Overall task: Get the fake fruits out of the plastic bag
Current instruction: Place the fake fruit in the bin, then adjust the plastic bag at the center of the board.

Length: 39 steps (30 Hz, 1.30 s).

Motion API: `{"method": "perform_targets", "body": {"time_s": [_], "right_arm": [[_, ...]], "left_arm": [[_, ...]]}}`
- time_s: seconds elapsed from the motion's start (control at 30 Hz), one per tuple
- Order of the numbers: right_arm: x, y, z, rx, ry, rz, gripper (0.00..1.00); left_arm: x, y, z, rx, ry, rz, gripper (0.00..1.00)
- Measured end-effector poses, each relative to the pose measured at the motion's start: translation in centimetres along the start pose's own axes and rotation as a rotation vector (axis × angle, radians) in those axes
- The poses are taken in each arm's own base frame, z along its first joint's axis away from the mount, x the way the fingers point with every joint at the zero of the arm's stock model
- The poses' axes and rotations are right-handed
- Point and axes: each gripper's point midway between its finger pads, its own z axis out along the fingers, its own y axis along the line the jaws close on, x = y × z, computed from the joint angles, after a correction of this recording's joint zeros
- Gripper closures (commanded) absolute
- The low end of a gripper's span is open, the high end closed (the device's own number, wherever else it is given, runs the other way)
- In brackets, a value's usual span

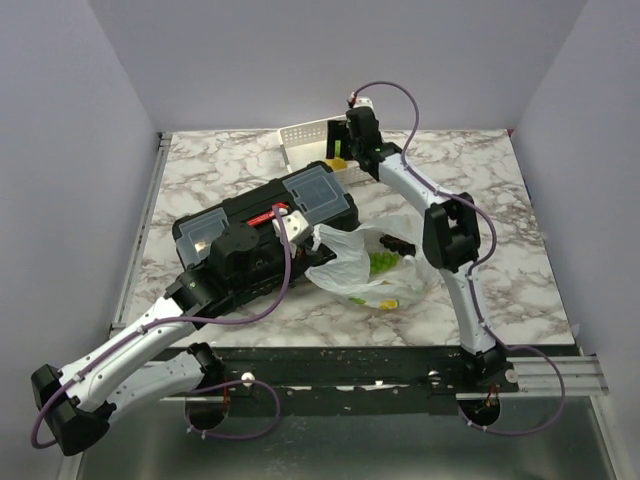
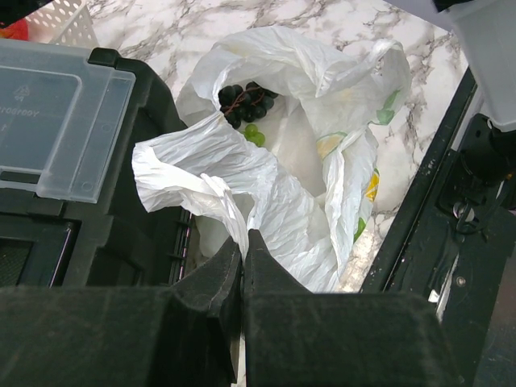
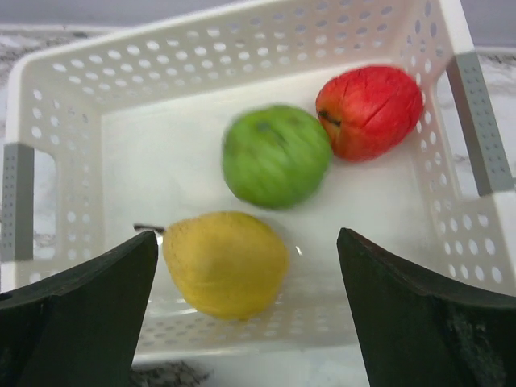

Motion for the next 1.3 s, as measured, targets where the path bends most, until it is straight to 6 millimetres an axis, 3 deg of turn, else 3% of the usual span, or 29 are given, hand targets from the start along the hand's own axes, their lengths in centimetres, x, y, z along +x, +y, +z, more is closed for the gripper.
{"method": "perform_targets", "body": {"time_s": [0.13,0.23,0.37,0.5,0.6,0.7,0.83,0.97,1.17,1.3], "right_arm": [[0.7,-0.8,-3.0,0.007,0.045,-0.018,0.04],[-0.7,-0.9,-6.3,0.001,0.037,-0.008,0.03],[-2.5,-1.1,-13.5,-0.039,0.011,0.032,0.04],[-2.7,-0.9,-21.3,-0.134,-0.013,0.079,0.19],[-0.8,-0.1,-26.5,-0.241,0.0,0.096,0.28],[2.9,0.0,-31.6,-0.355,0.025,0.088,0.3],[6.1,0.7,-36.5,-0.504,0.034,0.09,0.37],[8.1,2.1,-37.5,-0.613,0.068,0.138,0.47],[13.8,1.9,-34.4,-0.534,0.266,0.233,0.49],[16.7,-0.2,-32.2,-0.362,0.361,0.269,0.48]], "left_arm": [[0.0,0.0,0.0,0.0,0.002,-0.002,1.0],[0.1,0.0,0.1,0.002,0.004,-0.005,1.0],[0.1,-0.3,0.1,0.015,0.004,-0.008,1.0],[0.1,-1.1,0.1,0.062,0.004,-0.009,1.0],[0.2,-1.9,0.3,0.104,0.009,-0.009,1.0],[0.5,-2.5,0.6,0.133,0.023,-0.01,1.0],[0.8,-3.1,0.7,0.16,0.033,-0.011,1.0],[1.2,-3.6,1.0,0.184,0.048,-0.013,1.0],[1.6,-4.2,1.2,0.21,0.062,-0.006,1.0],[1.6,-4.6,1.2,0.221,0.064,0.004,1.0]]}}
